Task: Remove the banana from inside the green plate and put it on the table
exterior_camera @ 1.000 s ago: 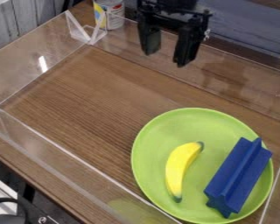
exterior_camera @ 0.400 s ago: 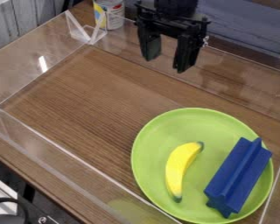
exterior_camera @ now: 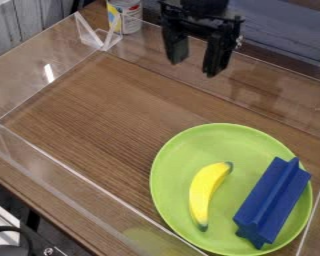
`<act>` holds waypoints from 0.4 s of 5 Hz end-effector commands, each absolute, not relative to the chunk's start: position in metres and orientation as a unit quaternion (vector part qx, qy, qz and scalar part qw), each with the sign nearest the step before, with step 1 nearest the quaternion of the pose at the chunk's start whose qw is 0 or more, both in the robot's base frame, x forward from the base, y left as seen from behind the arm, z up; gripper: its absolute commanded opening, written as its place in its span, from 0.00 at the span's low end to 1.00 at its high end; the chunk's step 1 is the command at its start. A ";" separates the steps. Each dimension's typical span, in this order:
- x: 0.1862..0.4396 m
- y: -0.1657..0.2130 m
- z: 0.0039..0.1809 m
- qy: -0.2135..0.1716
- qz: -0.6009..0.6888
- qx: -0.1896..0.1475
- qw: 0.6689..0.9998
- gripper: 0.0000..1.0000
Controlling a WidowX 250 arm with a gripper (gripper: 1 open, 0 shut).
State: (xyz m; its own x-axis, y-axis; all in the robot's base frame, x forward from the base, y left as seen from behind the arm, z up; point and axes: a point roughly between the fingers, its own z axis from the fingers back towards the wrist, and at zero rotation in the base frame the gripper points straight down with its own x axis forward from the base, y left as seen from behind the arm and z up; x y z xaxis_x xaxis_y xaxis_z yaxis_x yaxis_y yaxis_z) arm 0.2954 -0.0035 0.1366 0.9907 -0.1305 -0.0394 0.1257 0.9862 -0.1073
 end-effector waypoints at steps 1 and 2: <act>0.294 0.001 0.154 -0.001 -0.066 -0.049 0.997 1.00; 0.286 0.000 0.156 0.002 -0.068 -0.049 0.996 1.00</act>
State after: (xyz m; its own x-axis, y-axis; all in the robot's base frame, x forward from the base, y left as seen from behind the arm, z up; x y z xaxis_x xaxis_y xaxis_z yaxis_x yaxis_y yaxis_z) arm 0.2855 -0.0022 0.1389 0.9896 -0.1337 -0.0534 0.1272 0.9857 -0.1107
